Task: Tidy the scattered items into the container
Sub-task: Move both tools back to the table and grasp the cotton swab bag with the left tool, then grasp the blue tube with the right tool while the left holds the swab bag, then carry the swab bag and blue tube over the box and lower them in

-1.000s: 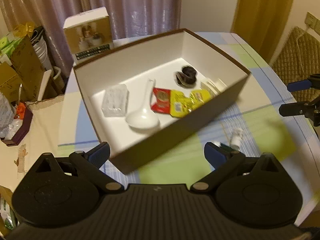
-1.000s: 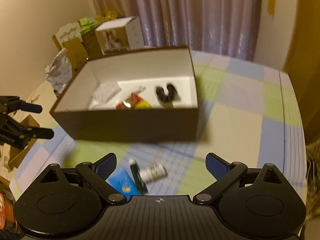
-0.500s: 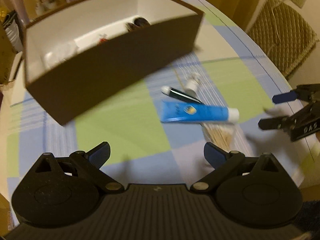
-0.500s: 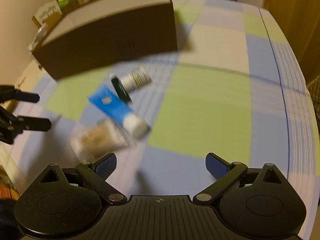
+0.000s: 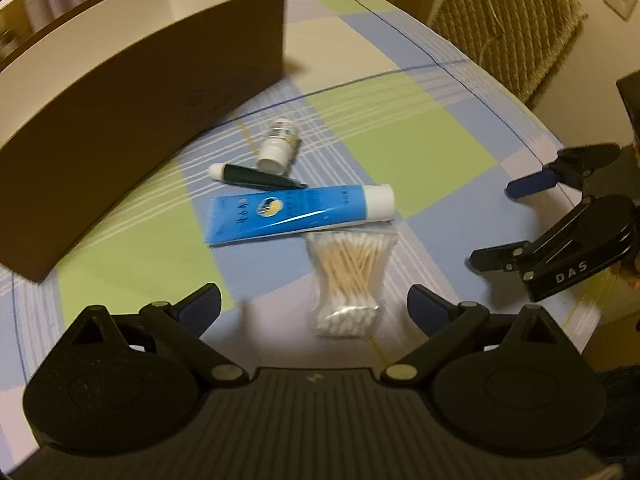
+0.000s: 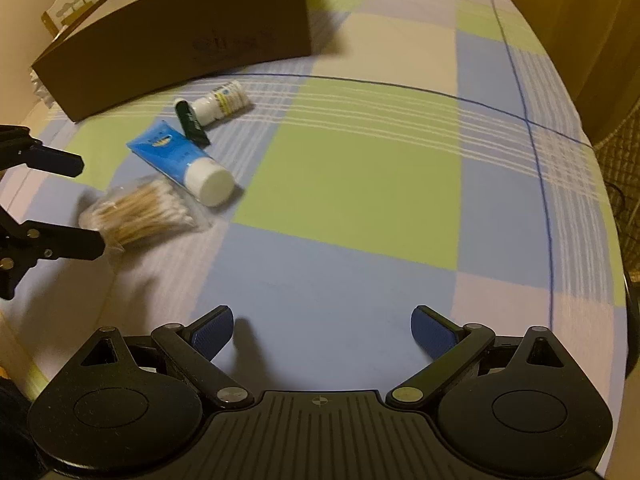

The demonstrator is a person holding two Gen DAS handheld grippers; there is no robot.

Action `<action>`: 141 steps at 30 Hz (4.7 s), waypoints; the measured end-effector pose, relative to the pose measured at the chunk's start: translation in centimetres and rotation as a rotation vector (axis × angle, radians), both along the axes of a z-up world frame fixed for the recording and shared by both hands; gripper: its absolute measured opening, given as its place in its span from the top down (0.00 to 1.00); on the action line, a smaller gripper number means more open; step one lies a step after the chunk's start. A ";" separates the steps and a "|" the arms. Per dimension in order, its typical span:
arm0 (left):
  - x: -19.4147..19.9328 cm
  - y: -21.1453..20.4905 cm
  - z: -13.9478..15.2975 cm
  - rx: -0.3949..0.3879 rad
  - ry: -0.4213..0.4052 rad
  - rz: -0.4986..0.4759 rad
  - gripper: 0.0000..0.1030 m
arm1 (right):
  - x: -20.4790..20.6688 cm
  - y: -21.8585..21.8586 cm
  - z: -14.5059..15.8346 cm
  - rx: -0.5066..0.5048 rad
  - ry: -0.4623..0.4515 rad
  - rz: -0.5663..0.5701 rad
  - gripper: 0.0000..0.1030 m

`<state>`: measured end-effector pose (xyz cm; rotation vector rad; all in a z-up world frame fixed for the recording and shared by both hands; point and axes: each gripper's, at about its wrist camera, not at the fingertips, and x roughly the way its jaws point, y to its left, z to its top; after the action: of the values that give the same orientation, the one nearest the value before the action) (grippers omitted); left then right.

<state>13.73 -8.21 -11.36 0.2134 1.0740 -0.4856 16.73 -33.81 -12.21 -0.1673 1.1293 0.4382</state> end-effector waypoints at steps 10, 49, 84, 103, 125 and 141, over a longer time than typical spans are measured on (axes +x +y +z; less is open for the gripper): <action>0.7 -1.9 -1.7 0.004 -0.023 -0.068 0.17 | -0.4 -2.5 0.3 0.016 -0.001 -0.061 0.03; -2.5 12.6 -1.9 0.018 0.013 0.334 0.55 | 4.1 12.2 -1.0 0.036 -0.136 0.487 0.67; -4.3 11.8 1.4 0.034 -0.044 0.248 0.78 | 4.7 5.6 1.5 0.562 0.196 0.112 0.69; 1.1 13.9 11.0 0.074 -0.240 0.108 0.78 | 8.8 4.3 9.4 0.549 0.074 0.043 0.69; 15.6 13.3 14.4 0.262 -0.248 -0.178 0.78 | 21.8 15.3 13.8 0.291 -0.049 0.166 0.69; 25.9 11.5 6.6 0.270 -0.127 -0.139 0.78 | 27.9 19.9 7.3 0.160 0.006 -0.028 0.69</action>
<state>39.59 3.25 -4.78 0.5526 1.0017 -0.4437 44.67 -13.88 -4.95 -0.0101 1.0958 0.5025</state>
